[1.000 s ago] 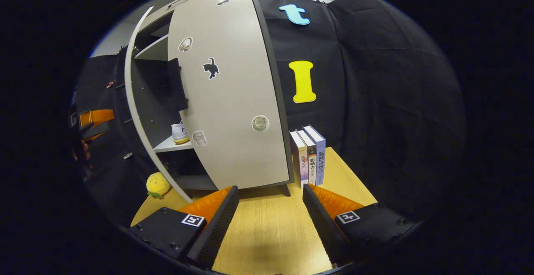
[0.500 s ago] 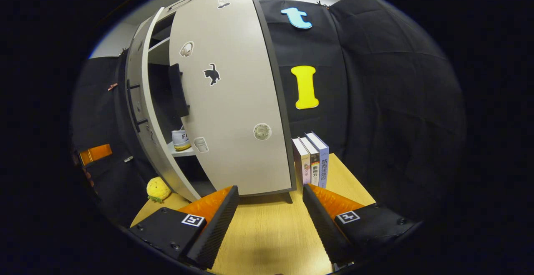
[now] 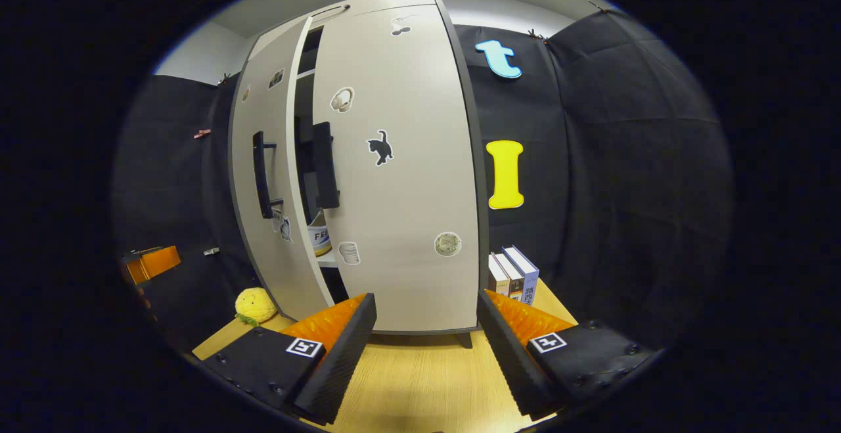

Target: Grab one shoe with the right hand and put it into the shoe cabinet, grab the other shoe with the left hand and put it into the shoe cabinet; then close the right door with the right hand and the left door with the left hand.

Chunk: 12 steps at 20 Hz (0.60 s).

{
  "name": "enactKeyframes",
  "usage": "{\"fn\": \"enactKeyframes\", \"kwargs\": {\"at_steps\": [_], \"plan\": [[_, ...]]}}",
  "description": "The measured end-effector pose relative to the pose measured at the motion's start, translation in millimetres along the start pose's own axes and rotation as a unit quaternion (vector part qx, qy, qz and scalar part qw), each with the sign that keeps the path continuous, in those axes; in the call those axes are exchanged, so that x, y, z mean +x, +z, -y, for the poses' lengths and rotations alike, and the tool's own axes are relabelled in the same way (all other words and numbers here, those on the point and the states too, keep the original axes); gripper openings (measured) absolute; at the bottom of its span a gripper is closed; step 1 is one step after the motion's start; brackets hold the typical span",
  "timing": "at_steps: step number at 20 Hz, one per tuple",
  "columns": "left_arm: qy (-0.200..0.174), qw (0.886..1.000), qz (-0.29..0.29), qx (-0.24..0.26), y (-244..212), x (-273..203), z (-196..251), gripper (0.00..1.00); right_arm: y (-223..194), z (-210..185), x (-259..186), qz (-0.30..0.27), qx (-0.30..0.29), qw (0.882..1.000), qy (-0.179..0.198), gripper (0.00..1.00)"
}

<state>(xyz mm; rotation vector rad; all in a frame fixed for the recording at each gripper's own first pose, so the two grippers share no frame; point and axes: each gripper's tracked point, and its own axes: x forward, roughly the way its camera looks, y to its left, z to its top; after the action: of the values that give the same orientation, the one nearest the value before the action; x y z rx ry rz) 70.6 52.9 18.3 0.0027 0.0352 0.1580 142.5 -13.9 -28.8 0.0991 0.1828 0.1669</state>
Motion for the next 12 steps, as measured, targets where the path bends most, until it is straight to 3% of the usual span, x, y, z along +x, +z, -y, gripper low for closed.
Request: {"fn": "enactKeyframes", "kwargs": {"at_steps": [3,8,12], "plan": [[0.002,1.000,-0.010,-0.003,-15.8,-9.7,7.1,0.95,-16.9,-1.2,-9.8,-0.014,0.004,1.000,-0.006,0.98],[-0.003,0.998,-0.058,-0.033,-54.3,-18.8,32.3,0.95,-30.3,-13.3,-19.0,-0.031,-0.003,0.999,0.017,0.98],[-0.015,0.998,-0.060,-0.015,-52.9,-20.3,45.1,0.95,-30.0,-19.0,-19.5,-0.032,0.000,0.999,0.028,0.98]]}}
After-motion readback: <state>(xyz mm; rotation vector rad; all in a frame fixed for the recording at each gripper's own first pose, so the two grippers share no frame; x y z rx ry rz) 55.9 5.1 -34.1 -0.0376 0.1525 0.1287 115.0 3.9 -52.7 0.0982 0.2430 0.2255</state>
